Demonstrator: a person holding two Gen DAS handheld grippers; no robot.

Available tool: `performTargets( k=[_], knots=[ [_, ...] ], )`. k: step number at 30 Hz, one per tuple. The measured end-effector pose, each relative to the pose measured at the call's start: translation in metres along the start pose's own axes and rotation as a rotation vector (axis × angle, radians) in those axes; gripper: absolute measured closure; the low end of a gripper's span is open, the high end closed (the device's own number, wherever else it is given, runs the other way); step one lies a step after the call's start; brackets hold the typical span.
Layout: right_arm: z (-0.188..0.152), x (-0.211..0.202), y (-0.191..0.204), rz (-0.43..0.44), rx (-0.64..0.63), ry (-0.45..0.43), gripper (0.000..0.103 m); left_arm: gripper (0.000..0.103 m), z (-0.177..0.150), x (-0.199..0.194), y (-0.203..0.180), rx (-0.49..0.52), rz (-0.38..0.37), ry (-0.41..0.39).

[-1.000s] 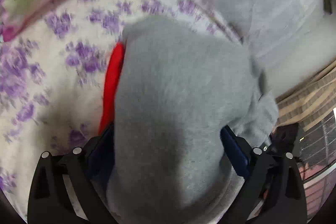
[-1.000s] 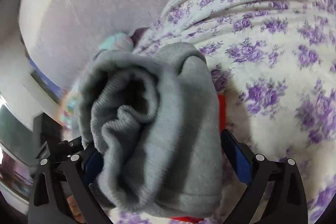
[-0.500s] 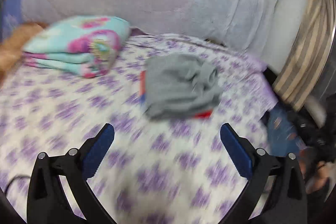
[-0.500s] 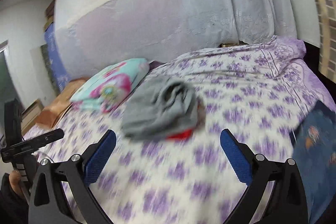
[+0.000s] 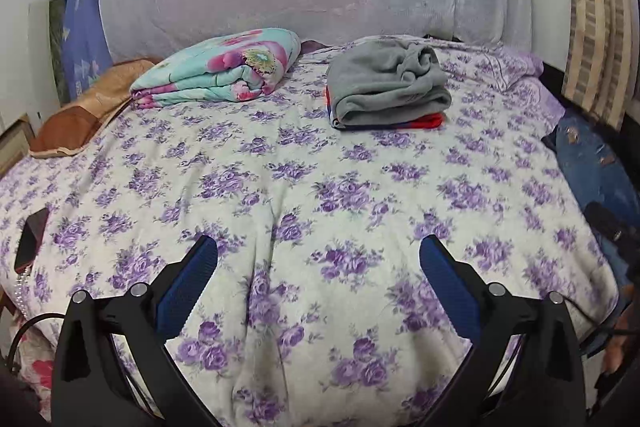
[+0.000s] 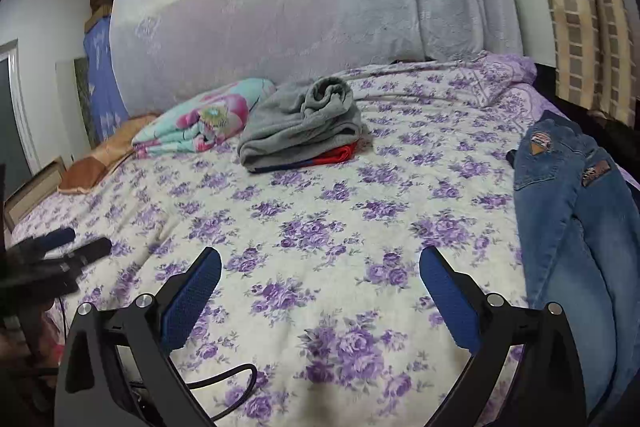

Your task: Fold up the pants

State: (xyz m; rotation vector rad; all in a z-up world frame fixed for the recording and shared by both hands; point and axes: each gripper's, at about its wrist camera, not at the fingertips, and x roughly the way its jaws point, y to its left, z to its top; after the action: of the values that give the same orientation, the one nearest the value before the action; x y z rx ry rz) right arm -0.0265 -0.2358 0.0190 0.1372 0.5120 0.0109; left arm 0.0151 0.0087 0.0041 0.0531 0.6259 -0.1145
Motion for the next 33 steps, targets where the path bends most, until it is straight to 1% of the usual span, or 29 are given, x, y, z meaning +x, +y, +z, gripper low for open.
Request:
performTargets(
  k=[4, 6, 7, 10, 15, 18, 22, 25, 33],
  knots=[
    [-0.004, -0.005, -0.002, 0.013, 0.012, 0.004, 0.003, 0.005, -0.009, 0.001, -0.006, 0.0, -0.01, 0.017],
    [-0.005, -0.007, 0.0, 0.014, 0.005, 0.0, 0.003, 0.005, -0.01, 0.005, -0.012, 0.023, 0.012, 0.035],
    [-0.004, -0.009, 0.0, 0.012, 0.003, -0.006, 0.003, 0.005, -0.009, 0.006, -0.012, 0.031, 0.026, 0.034],
    [-0.004, -0.011, -0.002, 0.007, 0.007, -0.018, 0.003, 0.005, -0.008, 0.004, -0.013, 0.026, 0.033, 0.021],
    [-0.004, -0.01, -0.003, 0.018, 0.015, -0.009, 0.003, 0.005, -0.008, 0.003, -0.015, 0.046, 0.061, 0.021],
    [-0.004, -0.01, -0.003, 0.023, 0.013, -0.004, 0.003, 0.005, -0.007, 0.004, -0.016, 0.05, 0.06, 0.028],
    [-0.004, -0.011, -0.003, 0.025, 0.015, -0.006, 0.003, 0.005, -0.005, 0.004, -0.014, 0.03, 0.053, 0.028],
    [-0.005, -0.01, -0.003, 0.026, 0.017, -0.004, 0.003, 0.005, -0.005, 0.003, -0.013, 0.025, 0.061, 0.023],
    [-0.006, -0.01, -0.002, 0.026, 0.016, -0.002, 0.003, 0.005, -0.006, 0.005, -0.018, 0.053, 0.088, 0.03]
  ],
)
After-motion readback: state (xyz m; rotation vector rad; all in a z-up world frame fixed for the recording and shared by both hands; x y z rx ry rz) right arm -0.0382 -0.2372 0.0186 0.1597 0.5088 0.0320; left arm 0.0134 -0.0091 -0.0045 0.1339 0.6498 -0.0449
